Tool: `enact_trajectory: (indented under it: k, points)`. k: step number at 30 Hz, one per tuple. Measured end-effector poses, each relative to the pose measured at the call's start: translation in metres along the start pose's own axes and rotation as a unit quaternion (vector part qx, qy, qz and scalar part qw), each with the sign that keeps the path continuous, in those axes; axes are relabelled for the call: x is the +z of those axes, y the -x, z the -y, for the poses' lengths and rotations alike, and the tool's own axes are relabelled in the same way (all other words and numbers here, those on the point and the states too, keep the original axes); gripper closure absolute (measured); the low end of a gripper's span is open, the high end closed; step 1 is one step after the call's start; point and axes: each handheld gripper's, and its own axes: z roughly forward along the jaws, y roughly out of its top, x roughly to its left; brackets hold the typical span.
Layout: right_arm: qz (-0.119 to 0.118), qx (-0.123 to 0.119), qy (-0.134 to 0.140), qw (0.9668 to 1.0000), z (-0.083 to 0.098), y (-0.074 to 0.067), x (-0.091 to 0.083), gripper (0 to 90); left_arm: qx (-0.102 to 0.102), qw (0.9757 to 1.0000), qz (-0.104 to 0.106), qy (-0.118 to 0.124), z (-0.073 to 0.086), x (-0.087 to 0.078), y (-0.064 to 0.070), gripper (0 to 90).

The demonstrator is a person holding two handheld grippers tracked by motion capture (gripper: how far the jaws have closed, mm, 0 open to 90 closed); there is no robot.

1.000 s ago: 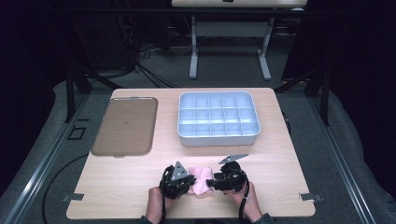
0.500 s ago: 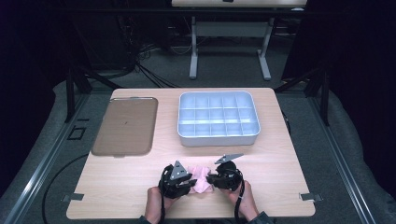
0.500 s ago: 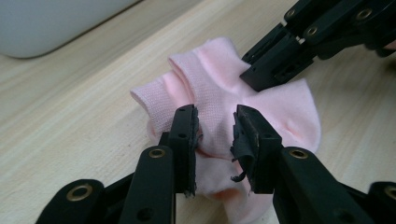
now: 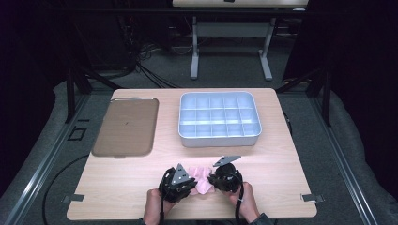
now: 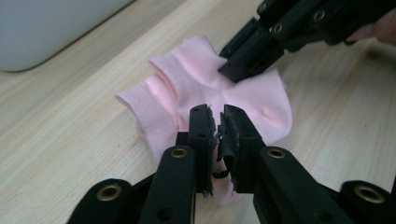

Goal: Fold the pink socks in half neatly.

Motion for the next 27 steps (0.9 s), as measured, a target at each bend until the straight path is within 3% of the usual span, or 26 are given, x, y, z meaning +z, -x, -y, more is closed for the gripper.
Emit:
enact_trajectory:
  k: [3, 5, 8, 10, 12, 18, 23, 27]
  points:
    - [-0.003, -0.006, -0.002, 1.0, 0.0, 0.004, -0.001, 81.0, -0.005, 0.9999, 0.002, -0.009, 0.004, 0.01, -0.006, 85.9]
    - [0.0, 0.0, 0.0, 1.0, -0.001, 0.006, -0.002, 70.7, -0.014, 0.9998, 0.01, -0.007, 0.005, 0.011, -0.009, 86.1]
    - [0.008, 0.035, 0.011, 0.9993, 0.003, 0.012, -0.009, 62.1, -0.02, 0.9997, 0.011, -0.006, 0.007, 0.011, -0.01, 86.5]
    - [-0.006, 0.063, 0.01, 0.998, 0.005, 0.017, -0.011, 56.0, -0.02, 0.9997, 0.01, -0.005, 0.008, 0.011, -0.01, 86.8]
    - [-0.015, 0.071, 0.003, 0.9974, 0.007, 0.019, -0.008, 55.2, -0.019, 0.9997, 0.011, -0.005, 0.008, 0.011, -0.011, 86.9]
    - [-0.032, 0.08, 0.011, 0.9963, 0.003, 0.018, -0.002, 60.3, -0.021, 0.9997, 0.011, -0.006, 0.009, 0.011, -0.011, 87.1]
    - [-0.043, 0.086, -0.002, 0.9954, 0.0, 0.017, 0.002, 78.6, -0.024, 0.9996, 0.013, -0.007, 0.008, 0.012, -0.012, 87.2]
    - [-0.052, 0.092, 0.005, 0.9944, 0.002, 0.018, 0.003, 83.3, -0.026, 0.9996, 0.011, -0.006, 0.008, 0.012, -0.011, 87.3]
